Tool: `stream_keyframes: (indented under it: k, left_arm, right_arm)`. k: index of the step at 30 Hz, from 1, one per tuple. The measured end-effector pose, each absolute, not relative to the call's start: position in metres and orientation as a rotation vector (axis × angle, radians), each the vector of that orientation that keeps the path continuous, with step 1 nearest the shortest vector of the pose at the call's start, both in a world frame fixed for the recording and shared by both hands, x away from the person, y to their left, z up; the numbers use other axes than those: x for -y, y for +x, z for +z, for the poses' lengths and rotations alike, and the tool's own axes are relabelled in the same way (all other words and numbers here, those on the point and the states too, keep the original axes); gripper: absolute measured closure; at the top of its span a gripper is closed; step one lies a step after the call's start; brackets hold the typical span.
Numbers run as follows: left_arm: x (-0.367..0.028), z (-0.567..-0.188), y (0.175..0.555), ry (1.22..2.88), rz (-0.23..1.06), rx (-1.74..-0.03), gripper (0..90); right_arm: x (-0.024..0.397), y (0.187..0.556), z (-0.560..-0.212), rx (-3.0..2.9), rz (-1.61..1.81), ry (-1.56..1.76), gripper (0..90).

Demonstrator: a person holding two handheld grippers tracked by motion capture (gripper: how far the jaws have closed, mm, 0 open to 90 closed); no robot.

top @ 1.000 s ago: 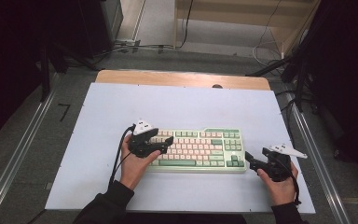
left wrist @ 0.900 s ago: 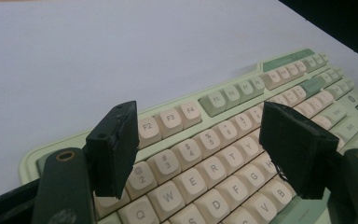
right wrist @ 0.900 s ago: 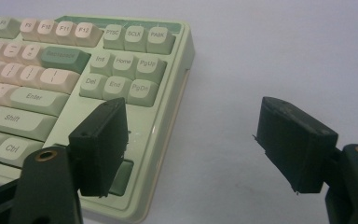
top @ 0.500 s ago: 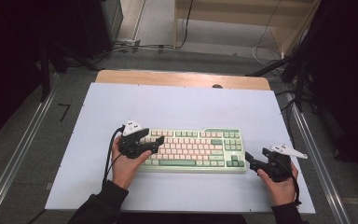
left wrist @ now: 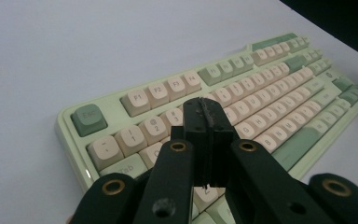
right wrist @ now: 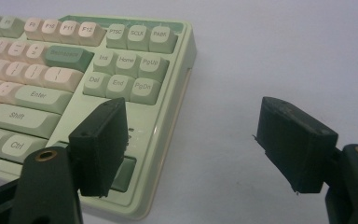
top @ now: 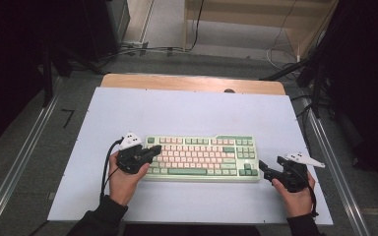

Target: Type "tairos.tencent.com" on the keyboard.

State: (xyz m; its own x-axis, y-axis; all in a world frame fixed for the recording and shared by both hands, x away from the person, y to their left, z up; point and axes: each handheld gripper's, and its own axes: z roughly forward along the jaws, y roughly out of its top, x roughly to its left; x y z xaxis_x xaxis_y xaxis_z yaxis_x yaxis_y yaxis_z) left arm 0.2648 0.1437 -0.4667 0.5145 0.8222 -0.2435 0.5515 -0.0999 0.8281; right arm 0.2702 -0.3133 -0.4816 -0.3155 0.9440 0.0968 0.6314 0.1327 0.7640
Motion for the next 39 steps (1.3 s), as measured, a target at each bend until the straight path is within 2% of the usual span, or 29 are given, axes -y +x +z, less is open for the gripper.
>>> stream_keyframes:
  k: [10, 39]
  left_arm:
    - [-0.139, -0.475, 0.266, 1.86, 0.349, -1.17, 90.0]
    - [-0.137, -0.487, 0.271, 1.907, 0.317, -1.215, 90.0]
  right_arm:
    - [0.313, 0.27, -0.481, -2.005, 1.026, 1.515, 23.4]
    - [0.313, 0.27, -0.481, -2.006, 1.029, 1.516, 24.0]
